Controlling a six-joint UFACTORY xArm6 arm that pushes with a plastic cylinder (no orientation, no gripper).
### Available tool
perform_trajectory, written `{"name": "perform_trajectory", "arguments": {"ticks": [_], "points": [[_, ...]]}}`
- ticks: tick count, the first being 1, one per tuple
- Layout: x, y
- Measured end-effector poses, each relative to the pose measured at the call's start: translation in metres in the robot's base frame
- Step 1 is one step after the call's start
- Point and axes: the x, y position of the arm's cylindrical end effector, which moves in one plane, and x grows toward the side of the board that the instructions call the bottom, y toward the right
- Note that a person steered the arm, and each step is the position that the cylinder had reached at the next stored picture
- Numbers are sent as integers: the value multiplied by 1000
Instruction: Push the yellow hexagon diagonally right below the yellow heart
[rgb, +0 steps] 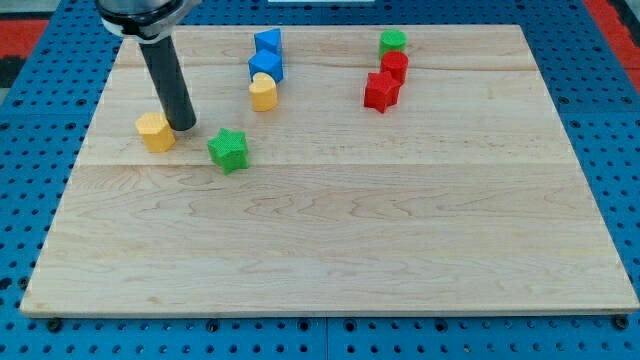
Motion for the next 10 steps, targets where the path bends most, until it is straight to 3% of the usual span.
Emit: {"name": "perform_trajectory", "arguments": {"ticks": [4,5,6,7,9,10], "points": [[-38,-11],[-50,-87],[-30,-128],[28,-123],[36,-96],[35,-37]]}}
